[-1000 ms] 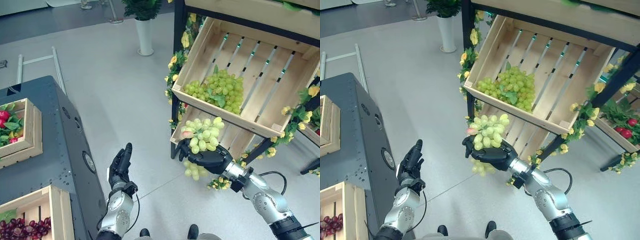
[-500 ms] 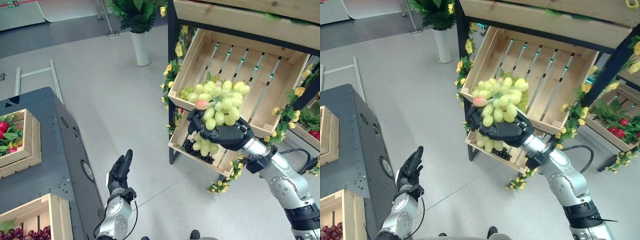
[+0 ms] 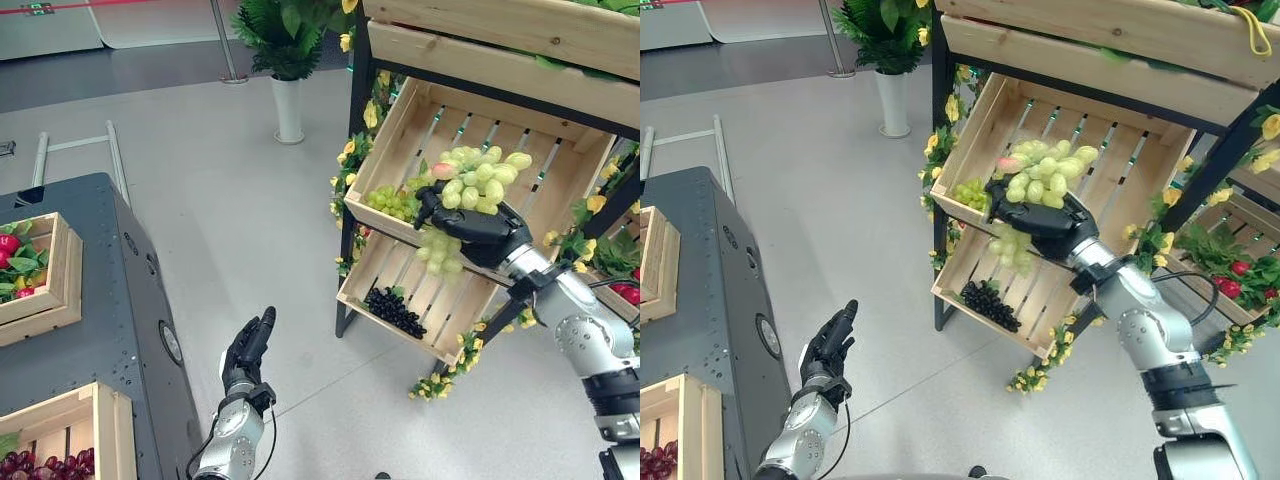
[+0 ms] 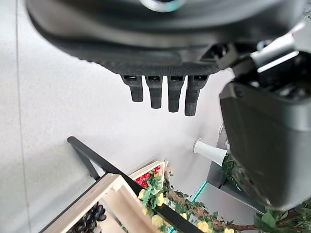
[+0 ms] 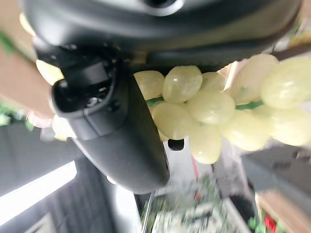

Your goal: Pick up the fruits from the basket on one side to the basket on the other side

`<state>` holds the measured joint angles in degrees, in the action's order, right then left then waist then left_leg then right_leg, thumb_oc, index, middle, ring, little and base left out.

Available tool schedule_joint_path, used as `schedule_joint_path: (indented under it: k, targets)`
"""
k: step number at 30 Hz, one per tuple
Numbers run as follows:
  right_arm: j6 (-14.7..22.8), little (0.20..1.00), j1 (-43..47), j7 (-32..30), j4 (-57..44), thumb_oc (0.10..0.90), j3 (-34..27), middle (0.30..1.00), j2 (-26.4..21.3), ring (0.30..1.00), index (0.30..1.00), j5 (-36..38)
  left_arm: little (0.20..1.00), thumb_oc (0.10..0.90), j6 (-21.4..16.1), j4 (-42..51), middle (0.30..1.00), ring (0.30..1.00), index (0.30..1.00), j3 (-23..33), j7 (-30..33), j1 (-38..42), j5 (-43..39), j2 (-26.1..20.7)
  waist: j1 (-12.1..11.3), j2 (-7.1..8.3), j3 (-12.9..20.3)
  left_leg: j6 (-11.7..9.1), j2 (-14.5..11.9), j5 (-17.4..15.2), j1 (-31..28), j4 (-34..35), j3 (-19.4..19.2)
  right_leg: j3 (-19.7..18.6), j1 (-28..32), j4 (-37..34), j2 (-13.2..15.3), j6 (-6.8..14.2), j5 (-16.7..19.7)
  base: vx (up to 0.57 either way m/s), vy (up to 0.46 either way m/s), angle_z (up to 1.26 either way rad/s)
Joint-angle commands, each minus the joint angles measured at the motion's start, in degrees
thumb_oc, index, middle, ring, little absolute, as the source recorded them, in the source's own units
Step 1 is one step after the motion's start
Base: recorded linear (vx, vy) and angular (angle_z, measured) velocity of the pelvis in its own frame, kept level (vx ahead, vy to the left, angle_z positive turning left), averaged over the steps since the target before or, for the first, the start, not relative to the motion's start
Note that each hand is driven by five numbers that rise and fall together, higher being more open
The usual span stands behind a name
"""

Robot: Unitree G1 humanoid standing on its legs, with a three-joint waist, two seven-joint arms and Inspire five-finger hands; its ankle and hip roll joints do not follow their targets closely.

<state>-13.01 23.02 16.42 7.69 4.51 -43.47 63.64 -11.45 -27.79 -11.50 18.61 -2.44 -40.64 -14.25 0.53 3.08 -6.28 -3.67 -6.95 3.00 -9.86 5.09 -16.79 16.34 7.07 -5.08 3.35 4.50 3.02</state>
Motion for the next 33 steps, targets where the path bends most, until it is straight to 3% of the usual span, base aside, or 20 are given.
schedule_joint_path:
  k: [1,12,18,28,31,33]
  targets:
    - [1.8,0.3,13.6,-1.5,8.3,0.4,-5.7,0.3,-4.5,0.3,0.3,3.6,0.9,0.8,-4.6,1.6,0.9,0.9,0.9,-1.9,-2.2,4.0,2.8,-3.9,-1.2,2.18,3.3,2.2,4.2,-9.0,-1.3,-0.1,1.7,-1.0,2.9,0.1,-0.5,-0.5,-5.0,-0.01,0.02,0.06]
    - [0.0,0.3,21.9,-7.9,29.6,0.4,-3.5,0.3,-10.5,0.3,0.3,1.0,0.9,0.8,-4.5,2.3,0.9,0.9,0.9,-2.4,-4.0,3.5,2.1,-5.6,-3.2,2.55,3.0,2.1,4.4,-9.0,-1.5,-0.1,3.0,-0.3,3.7,0.1,-0.6,-1.1,-5.1,0.0,0.002,0.0]
    - [0.6,0.3,25.9,-10.0,34.5,0.4,0.8,0.3,-14.0,0.3,0.3,-12.8,0.9,0.8,-4.2,3.1,0.9,0.9,0.9,-2.1,-4.1,3.8,2.3,-5.9,-3.5,2.8,2.4,2.2,4.5,-8.6,-1.3,-0.1,3.4,-0.4,3.6,0.1,-0.6,-1.2,-4.8,-0.03,-0.02,0.02]
    - [2.8,0.3,35.2,-13.3,38.5,0.4,8.9,0.3,-16.7,0.3,0.3,-22.7,0.9,0.8,-4.8,3.4,0.9,0.9,0.9,-3.7,-3.7,5.1,2.8,-6.0,-4.0,2.87,2.0,2.4,4.9,-8.4,-1.0,-0.1,4.0,-0.3,3.6,0.1,-0.7,-1.3,-4.8,-0.02,-0.004,0.0]
    - [4.5,0.3,37.2,-12.4,39.2,0.4,11.2,0.3,-17.5,0.3,0.3,-29.9,0.9,0.8,-4.8,3.6,0.9,0.9,0.9,-4.1,-3.3,5.2,2.8,-6.0,-4.1,2.89,2.1,2.3,5.0,-8.3,-0.9,-0.1,4.1,-0.2,3.5,0.1,-0.7,-1.3,-4.8,-0.01,0.003,0.0]
    - [6.9,0.3,39.8,-9.0,39.8,0.4,17.0,0.3,-19.6,0.3,0.3,-44.0,0.9,0.8,-5.2,3.5,0.9,0.9,0.9,-4.1,-2.9,5.4,2.9,-5.8,-4.2,3.08,2.1,2.3,5.1,-8.2,-0.7,-0.1,4.2,0.0,3.4,0.1,-0.7,-1.1,-4.9,-0.04,0.014,0.02]
